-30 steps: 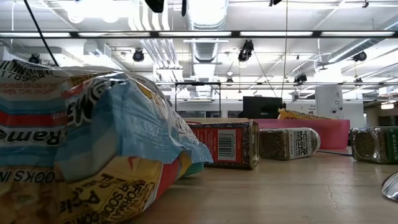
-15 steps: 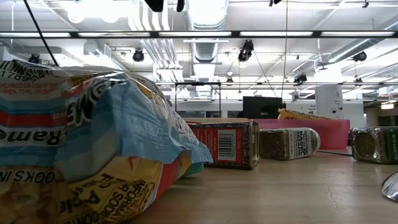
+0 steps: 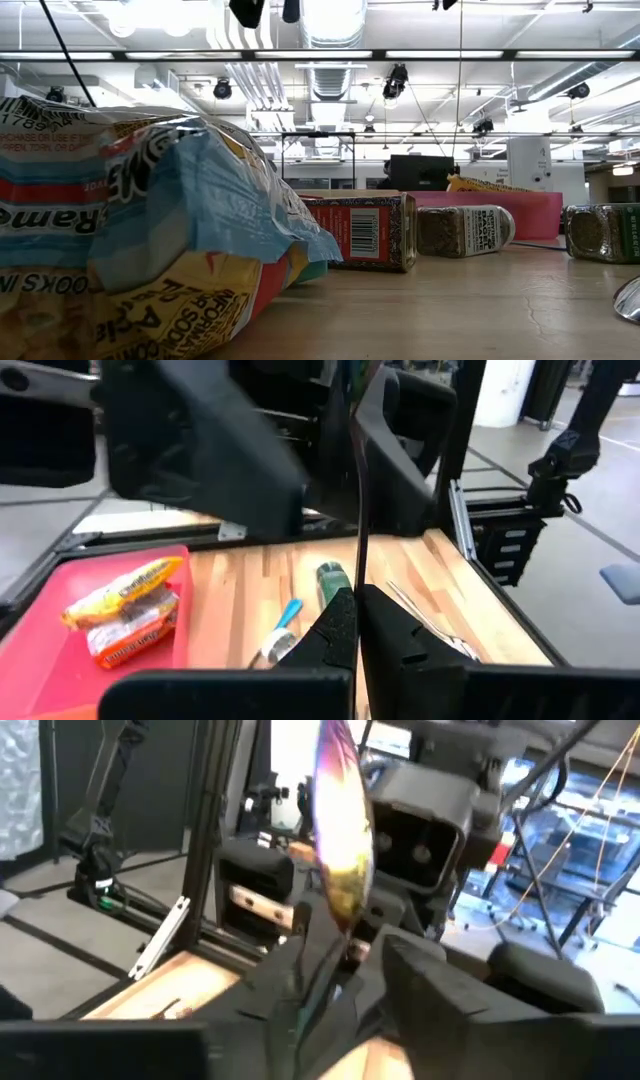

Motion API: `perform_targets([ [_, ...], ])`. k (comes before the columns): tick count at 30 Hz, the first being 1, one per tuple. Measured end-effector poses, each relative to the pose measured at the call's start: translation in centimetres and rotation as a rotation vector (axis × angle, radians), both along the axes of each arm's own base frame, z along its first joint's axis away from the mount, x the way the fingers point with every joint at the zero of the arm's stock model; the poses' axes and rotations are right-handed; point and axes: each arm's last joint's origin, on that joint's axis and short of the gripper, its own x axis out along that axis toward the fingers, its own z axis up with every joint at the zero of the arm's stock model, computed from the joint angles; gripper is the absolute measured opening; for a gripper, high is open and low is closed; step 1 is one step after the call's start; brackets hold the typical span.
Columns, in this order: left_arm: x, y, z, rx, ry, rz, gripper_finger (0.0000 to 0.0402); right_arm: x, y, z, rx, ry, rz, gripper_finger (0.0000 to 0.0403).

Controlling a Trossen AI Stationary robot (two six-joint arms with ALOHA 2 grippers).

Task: Pick & Place Food Item
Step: Put the blue spoon into the green bin

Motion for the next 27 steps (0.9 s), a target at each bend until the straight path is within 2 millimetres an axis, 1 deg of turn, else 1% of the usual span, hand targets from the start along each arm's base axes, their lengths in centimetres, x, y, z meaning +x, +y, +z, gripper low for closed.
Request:
perform_targets([
  [2, 0.0, 0.0, 0.2, -0.005, 0.016, 0.003, 0.0001, 0.0, 0.0, -0.1, 0.009, 0.009, 0.000, 0.0184],
  [5, 0.0, 0.0, 0.4, -0.015, 0.046, 0.018, 0.0001, 0.0, 0.0, 0.0, 0.024, 0.013, -0.016, 0.0220],
  [8, -0.2, 0.1, 0.7, -0.016, 0.071, 0.035, 0.0001, 0.0, -0.1, 0.0, 0.026, 0.014, -0.038, 0.0245],
  [11, -0.7, 0.3, 1.1, -0.010, 0.109, 0.074, 0.0001, 0.1, -0.2, 0.0, 0.037, 0.016, -0.070, 0.0261],
  [17, -2.2, 0.8, 2.4, 0.005, 0.186, 0.181, 0.0001, 0.1, -0.5, -0.1, 0.066, 0.033, -0.170, 0.0271],
  [21, -3.5, 1.2, 3.1, 0.030, 0.259, 0.264, 0.0000, 0.1, -0.7, -0.6, 0.102, 0.085, -0.250, 0.0272],
  [23, -4.2, 1.5, 3.4, 0.051, 0.306, 0.330, 0.0000, 0.1, -0.8, -1.0, 0.122, 0.131, -0.291, 0.0272],
  [27, -5.8, 2.4, 3.4, 0.100, 0.424, 0.534, 0.0000, -0.1, -1.0, -2.1, 0.156, 0.246, -0.369, 0.0272],
])
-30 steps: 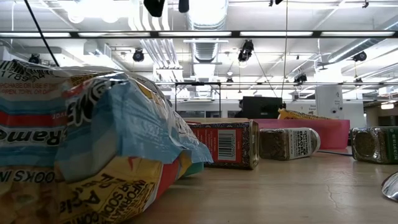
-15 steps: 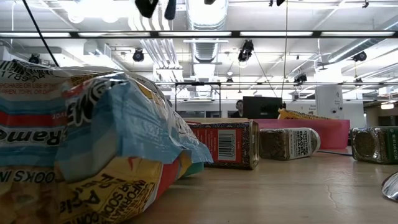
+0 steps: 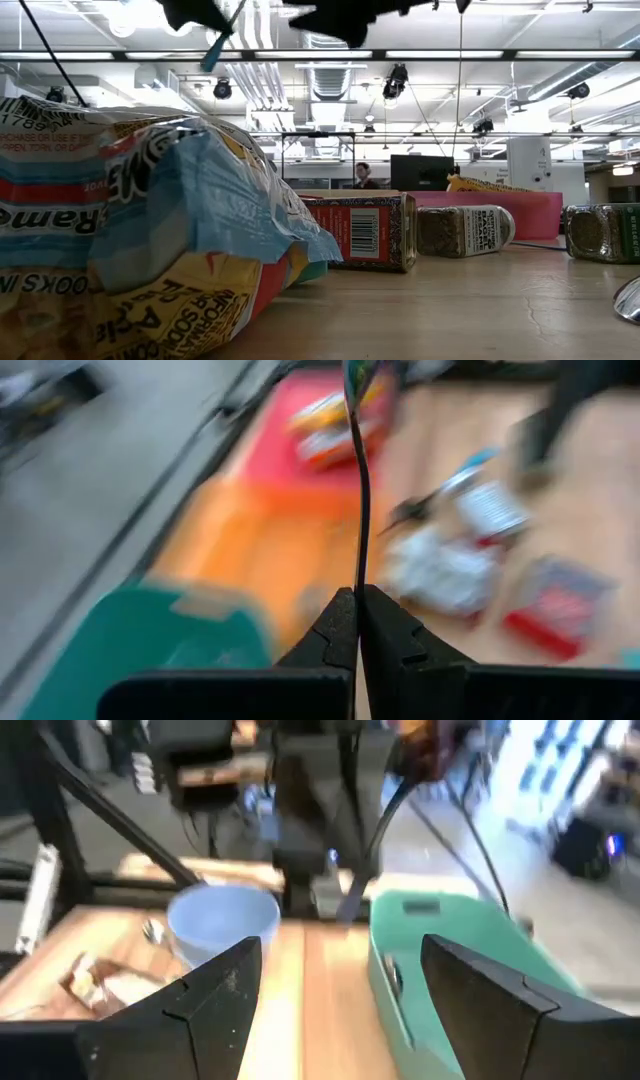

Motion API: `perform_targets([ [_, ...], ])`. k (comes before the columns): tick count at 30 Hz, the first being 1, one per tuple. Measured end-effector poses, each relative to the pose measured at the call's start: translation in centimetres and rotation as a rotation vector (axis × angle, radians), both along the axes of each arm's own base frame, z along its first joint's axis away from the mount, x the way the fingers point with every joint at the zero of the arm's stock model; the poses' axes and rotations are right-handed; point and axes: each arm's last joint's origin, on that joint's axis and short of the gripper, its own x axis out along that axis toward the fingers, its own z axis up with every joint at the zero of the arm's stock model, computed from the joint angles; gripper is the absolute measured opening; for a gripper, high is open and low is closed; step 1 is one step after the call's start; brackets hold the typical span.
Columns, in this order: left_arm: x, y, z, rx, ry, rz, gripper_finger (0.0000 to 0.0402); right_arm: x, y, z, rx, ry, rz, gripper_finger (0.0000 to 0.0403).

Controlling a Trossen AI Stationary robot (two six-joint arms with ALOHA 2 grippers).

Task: Pick & Place Food Item
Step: Put the blue spoon into the green bin

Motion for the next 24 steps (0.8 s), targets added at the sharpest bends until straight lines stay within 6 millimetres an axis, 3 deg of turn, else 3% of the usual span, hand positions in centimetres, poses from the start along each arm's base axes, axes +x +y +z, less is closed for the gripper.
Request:
perform_targets([
  [5, -1.3, 1.6, -1.1, 0.012, 0.133, 0.198, 0.0000, -0.3, 0.0, -1.0, 0.052, 0.105, -0.019, 0.0272],
  [10, -1.8, 4.5, -3.0, 0.010, 0.242, 0.326, 0.0000, -0.5, 0.1, -1.8, 0.053, 0.160, -0.021, 0.0272],
  [19, -3.9, 11.2, -6.7, -0.137, 0.417, 0.486, 0.0000, -0.9, 0.1, -3.0, 0.032, 0.235, -0.016, 0.0272],
  [24, -3.8, 13.5, -8.7, -0.224, 0.505, 0.467, 0.0000, -1.0, 0.1, -3.1, 0.020, 0.244, -0.012, 0.0272],
])
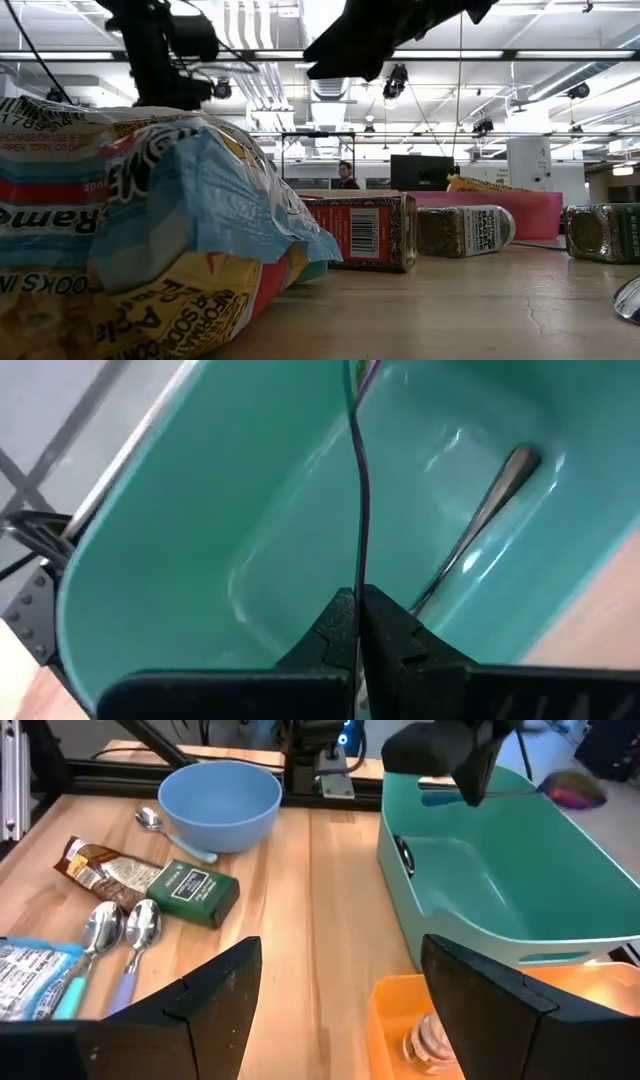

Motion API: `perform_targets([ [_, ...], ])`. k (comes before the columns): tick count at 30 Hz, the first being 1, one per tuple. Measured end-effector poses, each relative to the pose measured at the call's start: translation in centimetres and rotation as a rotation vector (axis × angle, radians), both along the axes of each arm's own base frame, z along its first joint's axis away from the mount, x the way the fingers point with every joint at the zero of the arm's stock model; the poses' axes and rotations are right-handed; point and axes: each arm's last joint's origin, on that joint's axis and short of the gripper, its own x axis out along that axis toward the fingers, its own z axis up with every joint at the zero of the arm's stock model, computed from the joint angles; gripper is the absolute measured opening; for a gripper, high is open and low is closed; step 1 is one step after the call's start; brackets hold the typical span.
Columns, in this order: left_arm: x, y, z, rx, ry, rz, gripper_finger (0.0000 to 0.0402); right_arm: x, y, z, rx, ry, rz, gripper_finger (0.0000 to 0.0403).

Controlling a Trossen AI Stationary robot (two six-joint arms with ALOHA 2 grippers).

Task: Pick & Place Food Item
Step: Put the blue spoon into the green bin

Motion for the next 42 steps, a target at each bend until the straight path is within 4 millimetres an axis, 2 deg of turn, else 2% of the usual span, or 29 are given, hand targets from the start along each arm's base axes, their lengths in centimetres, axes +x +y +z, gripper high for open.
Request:
perform_targets([
  [6, 1.3, 0.9, -2.0, -0.035, 0.138, -0.130, 0.0000, -0.1, 0.0, -0.3, -0.011, 0.026, 0.006, 0.0272],
  [21, 3.2, 1.8, -6.7, -0.185, 0.310, -0.233, 0.0000, -0.2, 0.1, -0.4, -0.002, 0.028, 0.009, 0.0272],
  [28, 3.4, 2.0, -7.6, -0.207, 0.344, -0.250, 0.0000, -0.2, 0.1, -0.4, 0.007, 0.028, 0.008, 0.0272],
  [42, 3.4, 2.0, -7.6, -0.208, 0.346, -0.251, 0.0000, -0.2, 0.1, -0.6, 0.004, 0.034, 0.011, 0.0272],
])
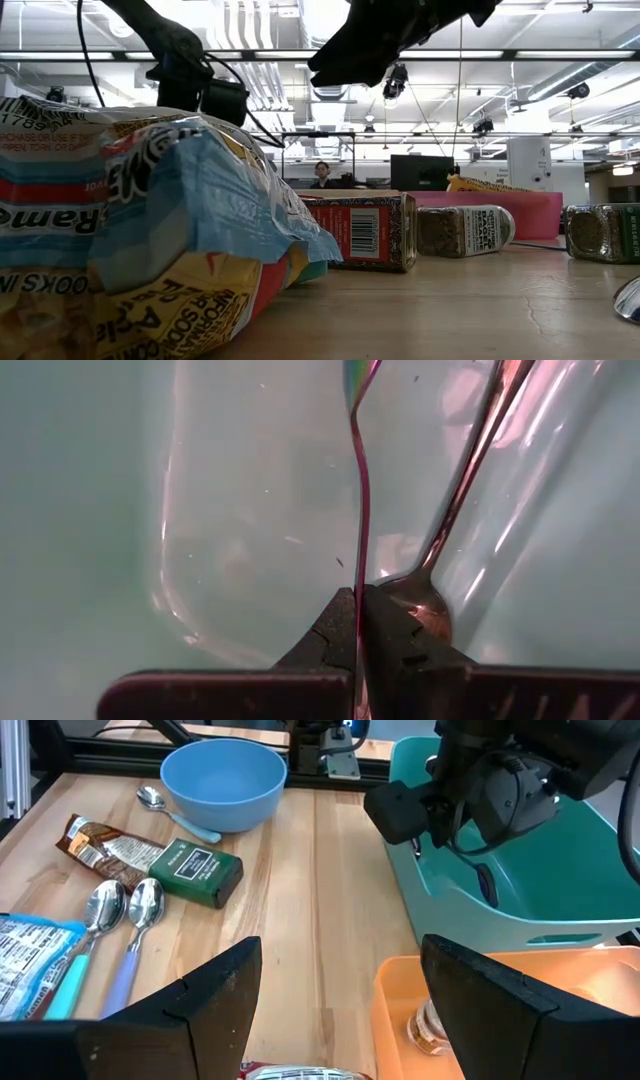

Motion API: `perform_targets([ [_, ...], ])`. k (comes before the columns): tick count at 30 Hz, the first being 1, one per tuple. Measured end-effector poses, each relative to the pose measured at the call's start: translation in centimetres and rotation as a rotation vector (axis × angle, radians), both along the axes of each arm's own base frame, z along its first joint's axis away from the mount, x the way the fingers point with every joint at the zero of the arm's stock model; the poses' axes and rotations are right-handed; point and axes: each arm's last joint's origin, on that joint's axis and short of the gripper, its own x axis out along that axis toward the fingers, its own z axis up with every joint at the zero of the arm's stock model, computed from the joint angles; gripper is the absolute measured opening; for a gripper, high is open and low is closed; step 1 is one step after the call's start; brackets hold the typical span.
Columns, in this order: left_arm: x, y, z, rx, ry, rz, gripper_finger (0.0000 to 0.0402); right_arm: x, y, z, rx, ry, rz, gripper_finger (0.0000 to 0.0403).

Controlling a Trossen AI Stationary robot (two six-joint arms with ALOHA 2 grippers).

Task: Pick & Place Food Item
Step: Put the blue spoon into the green bin

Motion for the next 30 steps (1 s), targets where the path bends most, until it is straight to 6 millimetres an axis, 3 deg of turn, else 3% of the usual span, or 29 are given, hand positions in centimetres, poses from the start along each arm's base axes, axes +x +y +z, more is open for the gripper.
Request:
perform_targets([
  [30, -0.01, 0.05, 0.02, 0.016, -0.008, 0.056, 0.0000, 0.00, 0.01, -0.01, 0.000, 0.000, 0.001, 0.0272],
])
